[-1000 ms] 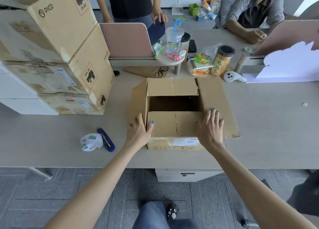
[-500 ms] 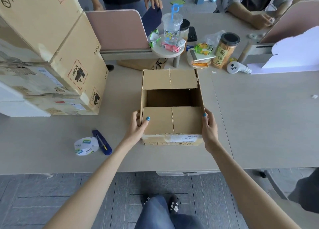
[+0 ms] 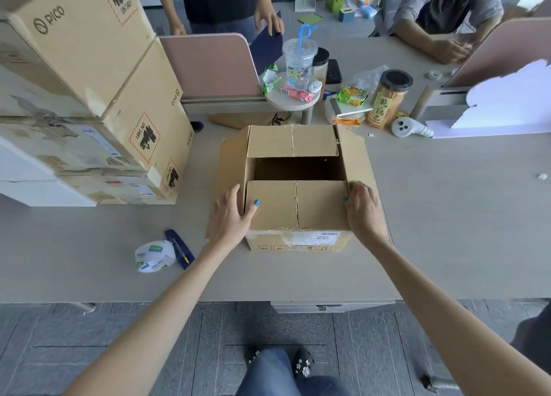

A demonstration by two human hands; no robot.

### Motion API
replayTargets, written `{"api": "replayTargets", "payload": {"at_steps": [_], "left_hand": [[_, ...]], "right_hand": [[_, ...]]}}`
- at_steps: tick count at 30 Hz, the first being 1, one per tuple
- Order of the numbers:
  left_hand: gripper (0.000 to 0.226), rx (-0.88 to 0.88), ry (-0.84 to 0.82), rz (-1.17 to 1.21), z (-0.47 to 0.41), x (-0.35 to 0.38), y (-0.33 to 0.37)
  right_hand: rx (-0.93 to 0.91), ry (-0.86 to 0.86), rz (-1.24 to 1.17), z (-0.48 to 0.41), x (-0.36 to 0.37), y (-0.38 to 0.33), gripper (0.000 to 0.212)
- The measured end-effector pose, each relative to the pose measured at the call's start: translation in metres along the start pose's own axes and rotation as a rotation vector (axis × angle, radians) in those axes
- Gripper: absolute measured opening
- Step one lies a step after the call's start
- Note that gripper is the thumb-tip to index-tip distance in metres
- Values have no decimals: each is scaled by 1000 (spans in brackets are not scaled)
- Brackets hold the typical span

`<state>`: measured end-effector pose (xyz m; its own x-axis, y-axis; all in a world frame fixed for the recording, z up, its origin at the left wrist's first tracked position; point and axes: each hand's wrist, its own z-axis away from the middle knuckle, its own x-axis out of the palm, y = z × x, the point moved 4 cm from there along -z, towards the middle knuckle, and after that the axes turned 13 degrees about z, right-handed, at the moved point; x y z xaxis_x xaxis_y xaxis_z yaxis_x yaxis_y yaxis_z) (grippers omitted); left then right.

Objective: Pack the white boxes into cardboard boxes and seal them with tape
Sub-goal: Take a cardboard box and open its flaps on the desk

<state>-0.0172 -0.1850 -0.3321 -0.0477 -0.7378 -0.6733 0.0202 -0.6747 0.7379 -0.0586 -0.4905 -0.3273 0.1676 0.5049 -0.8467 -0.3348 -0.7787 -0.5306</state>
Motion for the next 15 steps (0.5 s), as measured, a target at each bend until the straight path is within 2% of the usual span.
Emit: {"api": "replayTargets", "payload": {"at_steps": [3, 6, 11, 15], "left_hand": [[58, 222, 38, -153, -8, -3, 16], [56, 385, -9, -220, -17, 1, 34], [53, 429, -178, -324, -31, 13, 54], [23, 463, -146, -280, -38, 0, 78]], "right_hand": [[-130, 37, 127, -9, -9, -12, 43], [-295, 0, 228, -19, -11, -29, 49], [-392, -179, 401, -33, -7, -43, 45], [-401, -94, 327, -29, -30, -61, 28]]}}
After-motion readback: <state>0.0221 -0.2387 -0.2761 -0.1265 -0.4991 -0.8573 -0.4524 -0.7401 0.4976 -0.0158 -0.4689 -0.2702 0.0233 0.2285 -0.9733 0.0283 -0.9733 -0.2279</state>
